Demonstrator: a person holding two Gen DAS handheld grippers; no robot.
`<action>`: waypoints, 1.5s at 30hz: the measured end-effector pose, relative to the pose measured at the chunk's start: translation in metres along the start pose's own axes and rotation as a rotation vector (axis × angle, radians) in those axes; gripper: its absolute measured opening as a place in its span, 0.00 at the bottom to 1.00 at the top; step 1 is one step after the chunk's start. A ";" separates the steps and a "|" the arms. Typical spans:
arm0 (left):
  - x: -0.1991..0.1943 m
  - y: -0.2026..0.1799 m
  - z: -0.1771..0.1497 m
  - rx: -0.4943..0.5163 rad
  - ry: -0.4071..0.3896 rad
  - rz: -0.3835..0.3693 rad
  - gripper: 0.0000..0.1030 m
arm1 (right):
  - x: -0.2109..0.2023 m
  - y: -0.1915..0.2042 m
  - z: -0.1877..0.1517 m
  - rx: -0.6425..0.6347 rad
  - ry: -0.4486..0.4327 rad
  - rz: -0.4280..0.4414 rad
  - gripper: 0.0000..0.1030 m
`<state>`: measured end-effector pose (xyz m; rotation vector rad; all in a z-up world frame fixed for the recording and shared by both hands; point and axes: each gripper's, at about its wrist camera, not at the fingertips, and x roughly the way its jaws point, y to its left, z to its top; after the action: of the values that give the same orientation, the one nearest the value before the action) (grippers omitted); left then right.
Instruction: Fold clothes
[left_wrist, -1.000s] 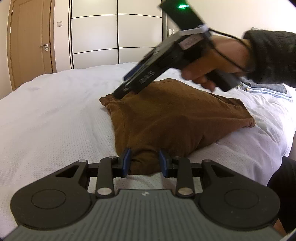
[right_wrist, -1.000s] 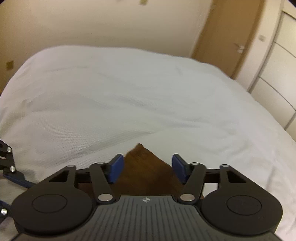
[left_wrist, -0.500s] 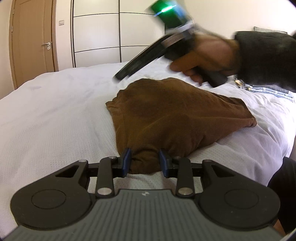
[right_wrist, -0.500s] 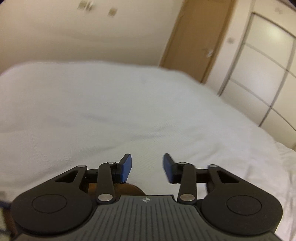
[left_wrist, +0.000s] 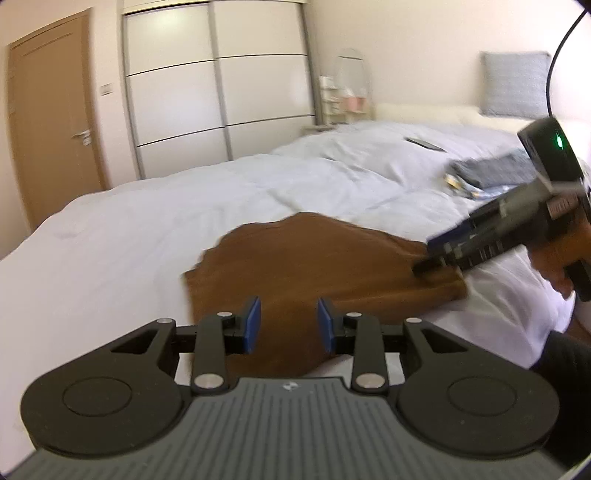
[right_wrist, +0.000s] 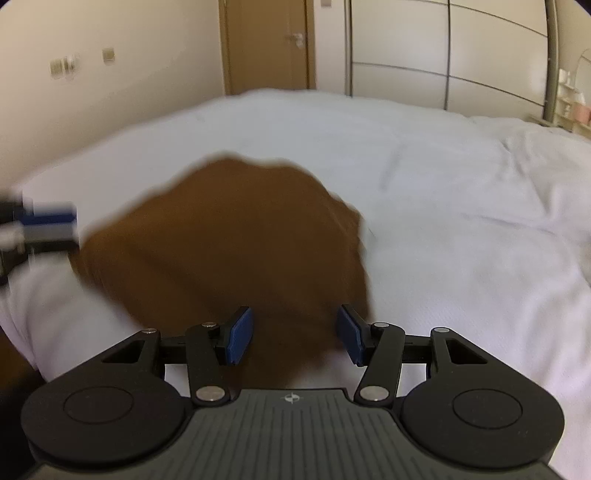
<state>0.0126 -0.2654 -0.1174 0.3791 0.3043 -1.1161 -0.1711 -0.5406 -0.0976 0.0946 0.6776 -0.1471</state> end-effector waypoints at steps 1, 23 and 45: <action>0.003 -0.006 0.005 0.006 0.000 -0.017 0.28 | -0.004 -0.005 -0.006 0.001 0.000 -0.013 0.52; 0.119 -0.100 0.009 0.115 0.190 -0.253 0.27 | 0.083 -0.123 0.072 0.217 -0.002 0.298 0.37; 0.112 -0.104 0.035 0.084 0.136 -0.238 0.35 | 0.114 -0.123 0.092 0.161 -0.035 0.251 0.02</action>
<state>-0.0343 -0.4121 -0.1481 0.5043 0.4314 -1.3425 -0.0466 -0.6858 -0.1027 0.3298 0.6130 0.0383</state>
